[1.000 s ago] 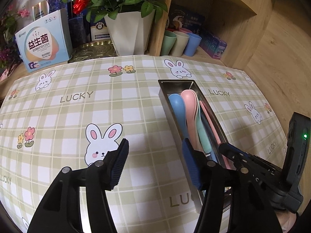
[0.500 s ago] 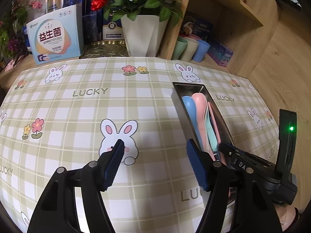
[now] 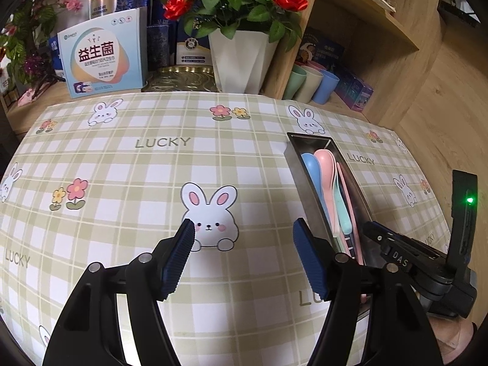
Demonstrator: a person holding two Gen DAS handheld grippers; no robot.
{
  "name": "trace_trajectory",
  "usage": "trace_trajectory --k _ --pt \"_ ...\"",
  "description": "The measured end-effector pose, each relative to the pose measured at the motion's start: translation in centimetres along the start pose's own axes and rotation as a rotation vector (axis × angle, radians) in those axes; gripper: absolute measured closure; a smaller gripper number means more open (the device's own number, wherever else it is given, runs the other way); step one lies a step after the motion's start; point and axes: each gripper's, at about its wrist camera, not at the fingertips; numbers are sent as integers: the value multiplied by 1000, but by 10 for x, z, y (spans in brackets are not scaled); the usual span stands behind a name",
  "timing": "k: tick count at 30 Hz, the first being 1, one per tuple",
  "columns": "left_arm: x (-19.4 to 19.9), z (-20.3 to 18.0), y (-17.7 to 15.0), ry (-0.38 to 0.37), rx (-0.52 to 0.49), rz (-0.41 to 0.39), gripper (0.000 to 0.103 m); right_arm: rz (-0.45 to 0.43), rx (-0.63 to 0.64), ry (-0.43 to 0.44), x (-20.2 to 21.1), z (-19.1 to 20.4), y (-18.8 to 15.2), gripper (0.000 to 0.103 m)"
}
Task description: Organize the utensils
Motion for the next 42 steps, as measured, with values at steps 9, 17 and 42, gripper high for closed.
trace_trajectory --k 9,17,42 --pt "33 13 -6 38 11 -65 33 -76 51 -14 36 7 -3 95" --pt "88 23 -16 74 -9 -186 11 -218 80 0 90 7 -11 43" --pt "193 34 -51 201 22 -436 6 -501 227 48 185 45 -52 15"
Point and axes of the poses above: each gripper's, at about its wrist camera, not at the fingertips, and x roughly against the way its jaws point, z to its left, y to its top, and after that the axes turned 10 degrees about z, right-handed
